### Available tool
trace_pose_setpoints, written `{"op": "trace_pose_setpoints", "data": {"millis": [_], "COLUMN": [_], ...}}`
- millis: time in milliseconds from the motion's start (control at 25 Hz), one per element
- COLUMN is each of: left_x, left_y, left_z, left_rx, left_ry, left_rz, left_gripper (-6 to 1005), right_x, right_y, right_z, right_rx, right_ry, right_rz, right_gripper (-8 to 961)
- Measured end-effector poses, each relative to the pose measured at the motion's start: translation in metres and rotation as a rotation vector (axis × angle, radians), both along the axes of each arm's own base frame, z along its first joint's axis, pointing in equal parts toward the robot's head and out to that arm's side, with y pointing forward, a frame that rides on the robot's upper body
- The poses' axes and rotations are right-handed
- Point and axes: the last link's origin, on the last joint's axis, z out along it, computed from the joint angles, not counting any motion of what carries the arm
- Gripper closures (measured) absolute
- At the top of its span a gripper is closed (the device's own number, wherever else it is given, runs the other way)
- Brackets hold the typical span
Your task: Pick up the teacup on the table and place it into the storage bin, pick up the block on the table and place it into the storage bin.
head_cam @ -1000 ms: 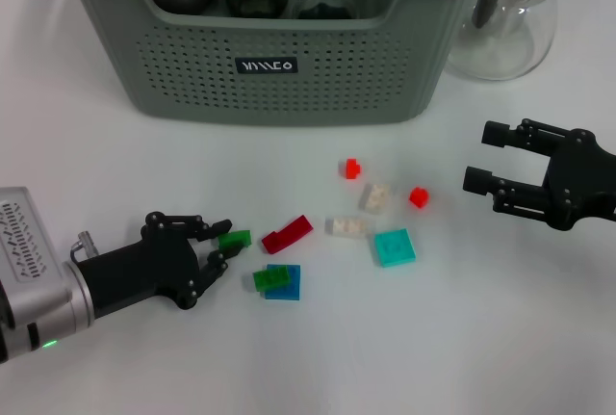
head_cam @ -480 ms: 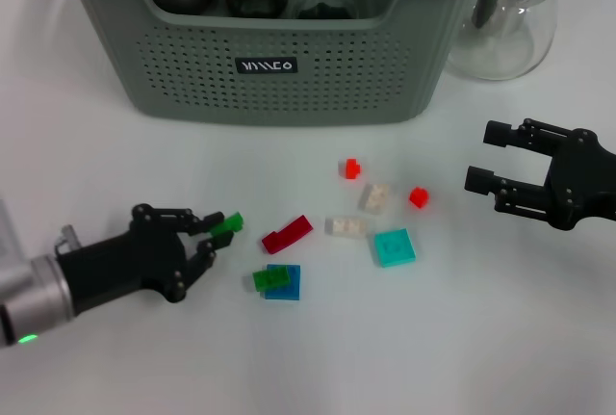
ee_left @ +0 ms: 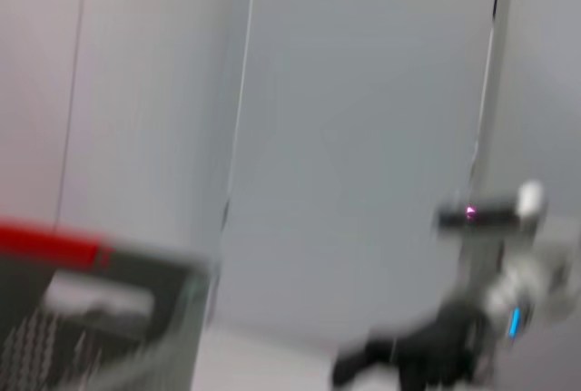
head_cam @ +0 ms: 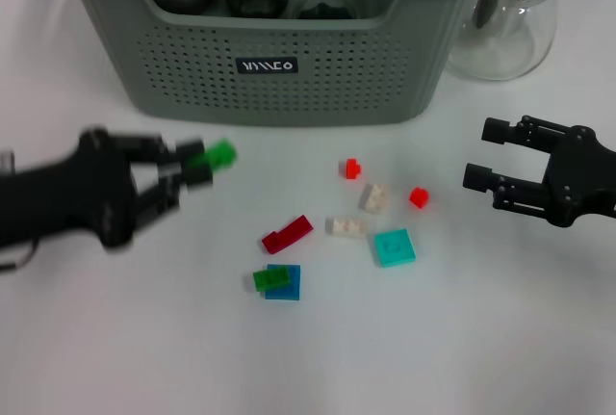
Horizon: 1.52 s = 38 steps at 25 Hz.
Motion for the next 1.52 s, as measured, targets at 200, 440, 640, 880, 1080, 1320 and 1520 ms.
{"op": "trace_pose_setpoints", "data": {"millis": [200,440,640,880,1080,1320,1520], "left_x": [0.034,0.078,0.127,0.155,0.152,0.15,0.157], "left_y": [0.042,0.113,0.178,0.233,0.249,0.256,0.259], "left_z": [0.025,0.061,0.083,0.045,0.008,-0.011,-0.017], "left_rx": [-0.044,-0.028,0.008,0.139,0.229,0.258,0.278], "left_ry": [-0.139,-0.107,-0.008,0.295,0.527,0.691,0.686], "left_rz": [0.043,0.159,0.28,0.437,0.502,0.564,0.584], "left_gripper": [819,813,809,803,798,792,788], "right_x": [-0.001,-0.003,-0.003,-0.004,-0.004,-0.003,-0.003], "right_y": [0.0,0.001,0.002,0.002,0.002,0.001,0.001], "right_z": [-0.001,-0.002,-0.002,-0.003,-0.003,-0.003,-0.003], "right_rx": [0.0,0.002,0.005,0.003,0.002,0.002,0.002], "right_ry": [0.002,0.004,0.002,0.002,0.004,0.004,0.004], "right_rz": [0.002,0.009,0.011,0.013,0.015,0.011,0.011], "right_gripper": [188,188,188,189,189,188,189]}}
